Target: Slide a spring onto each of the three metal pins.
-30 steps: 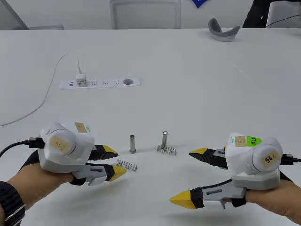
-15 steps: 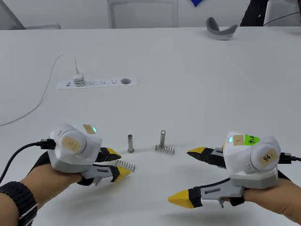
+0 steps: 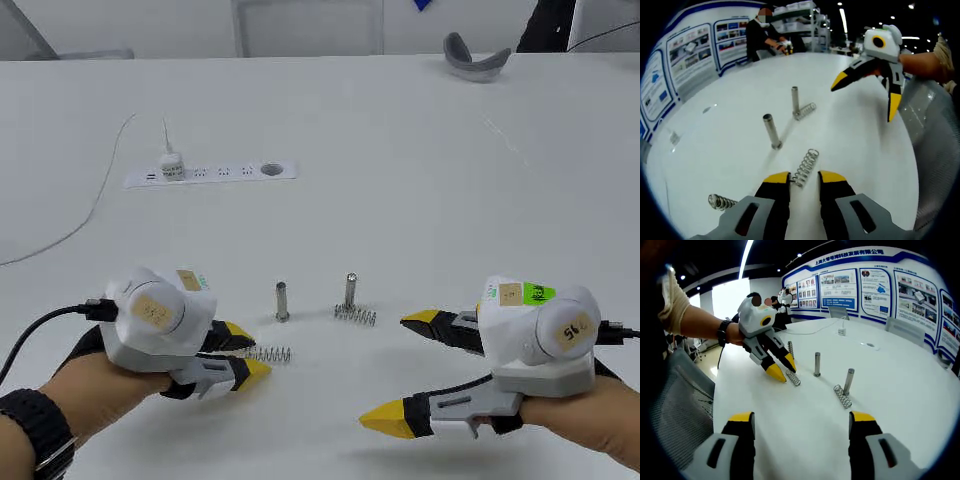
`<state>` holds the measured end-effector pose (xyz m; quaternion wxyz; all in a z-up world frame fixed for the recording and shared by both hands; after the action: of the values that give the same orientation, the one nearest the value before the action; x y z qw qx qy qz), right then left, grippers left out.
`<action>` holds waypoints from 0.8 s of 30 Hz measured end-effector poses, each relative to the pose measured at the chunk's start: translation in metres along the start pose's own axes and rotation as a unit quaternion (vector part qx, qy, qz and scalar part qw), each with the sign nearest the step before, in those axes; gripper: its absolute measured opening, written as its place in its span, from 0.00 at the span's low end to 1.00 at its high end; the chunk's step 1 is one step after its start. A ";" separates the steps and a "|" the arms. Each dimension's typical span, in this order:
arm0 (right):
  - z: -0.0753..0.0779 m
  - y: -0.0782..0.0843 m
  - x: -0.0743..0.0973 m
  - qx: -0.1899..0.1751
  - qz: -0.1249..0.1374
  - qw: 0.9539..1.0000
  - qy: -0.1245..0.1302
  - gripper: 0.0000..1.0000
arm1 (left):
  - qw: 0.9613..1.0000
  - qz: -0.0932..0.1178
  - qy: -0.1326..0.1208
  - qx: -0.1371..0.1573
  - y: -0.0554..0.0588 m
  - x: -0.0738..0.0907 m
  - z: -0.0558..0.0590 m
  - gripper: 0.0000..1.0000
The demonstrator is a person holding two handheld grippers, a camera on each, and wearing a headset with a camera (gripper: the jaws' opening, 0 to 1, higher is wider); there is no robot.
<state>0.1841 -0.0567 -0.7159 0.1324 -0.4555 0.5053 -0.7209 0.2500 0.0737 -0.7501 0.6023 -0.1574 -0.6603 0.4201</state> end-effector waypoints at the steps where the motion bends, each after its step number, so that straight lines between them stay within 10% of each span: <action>1: 0.000 0.000 0.000 0.000 0.001 1.000 0.000 0.78 | 1.000 -0.001 0.000 -0.001 0.001 0.000 0.001 0.21; 24: -0.004 -0.003 -0.001 0.005 0.003 1.000 -0.004 0.77 | 1.000 -0.002 -0.003 -0.007 0.008 0.009 0.005 0.11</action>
<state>0.1829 -0.0522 -0.7145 0.1386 -0.4560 0.5025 -0.7214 0.2412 0.0832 -0.7497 0.6004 -0.1589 -0.6651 0.4146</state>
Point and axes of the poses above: the centre of the closed fingertips' face, and the gripper's own axes: x roughly backward along the fingers, z roughly to its right, y roughly out of its underside, the point moved 2 cm from there along x, roughly backward along the fingers, and after that the axes turned 8 degrees about x, right-handed, at the moved point
